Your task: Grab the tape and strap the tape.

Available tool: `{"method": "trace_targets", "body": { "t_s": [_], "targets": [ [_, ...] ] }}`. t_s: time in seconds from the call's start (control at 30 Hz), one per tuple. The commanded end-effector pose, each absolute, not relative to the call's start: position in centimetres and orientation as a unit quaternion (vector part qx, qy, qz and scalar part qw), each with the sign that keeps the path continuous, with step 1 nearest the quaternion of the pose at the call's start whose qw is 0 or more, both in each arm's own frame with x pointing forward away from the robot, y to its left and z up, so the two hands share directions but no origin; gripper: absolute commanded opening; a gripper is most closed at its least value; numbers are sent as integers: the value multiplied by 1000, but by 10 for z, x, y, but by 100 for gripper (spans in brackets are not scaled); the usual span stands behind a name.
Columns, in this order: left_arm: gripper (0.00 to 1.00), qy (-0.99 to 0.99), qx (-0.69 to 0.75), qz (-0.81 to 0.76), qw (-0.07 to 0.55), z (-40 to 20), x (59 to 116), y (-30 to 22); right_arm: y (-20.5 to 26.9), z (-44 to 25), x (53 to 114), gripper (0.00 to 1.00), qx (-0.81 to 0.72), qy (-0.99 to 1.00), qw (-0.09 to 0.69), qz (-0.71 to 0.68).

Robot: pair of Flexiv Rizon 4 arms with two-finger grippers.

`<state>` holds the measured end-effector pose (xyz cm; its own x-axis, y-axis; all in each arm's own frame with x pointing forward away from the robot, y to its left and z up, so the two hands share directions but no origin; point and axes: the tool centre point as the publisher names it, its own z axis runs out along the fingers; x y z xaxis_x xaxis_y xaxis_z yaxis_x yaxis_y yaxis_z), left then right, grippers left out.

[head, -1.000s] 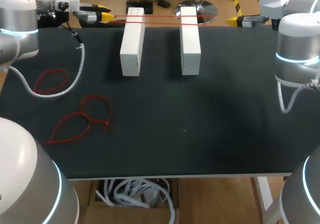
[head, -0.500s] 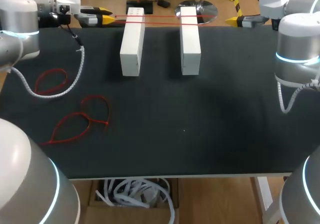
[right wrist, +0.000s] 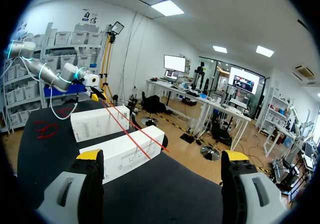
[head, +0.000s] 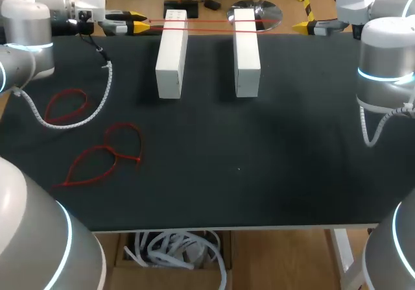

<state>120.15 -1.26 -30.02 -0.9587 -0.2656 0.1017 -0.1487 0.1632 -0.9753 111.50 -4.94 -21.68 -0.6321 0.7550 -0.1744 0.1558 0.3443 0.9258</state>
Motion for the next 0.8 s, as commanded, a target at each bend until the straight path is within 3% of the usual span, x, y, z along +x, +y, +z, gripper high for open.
{"method": "trace_targets", "body": {
  "t_s": [0.03,0.8],
  "targets": [
    [33,762,-121,-636,25,-310,1210,-9,-50,-217,1115,100,300,760,307,488],
    [32,750,-121,-650,10,-319,1204,-13,-50,-217,1115,100,300,760,307,488]
  ]
}}
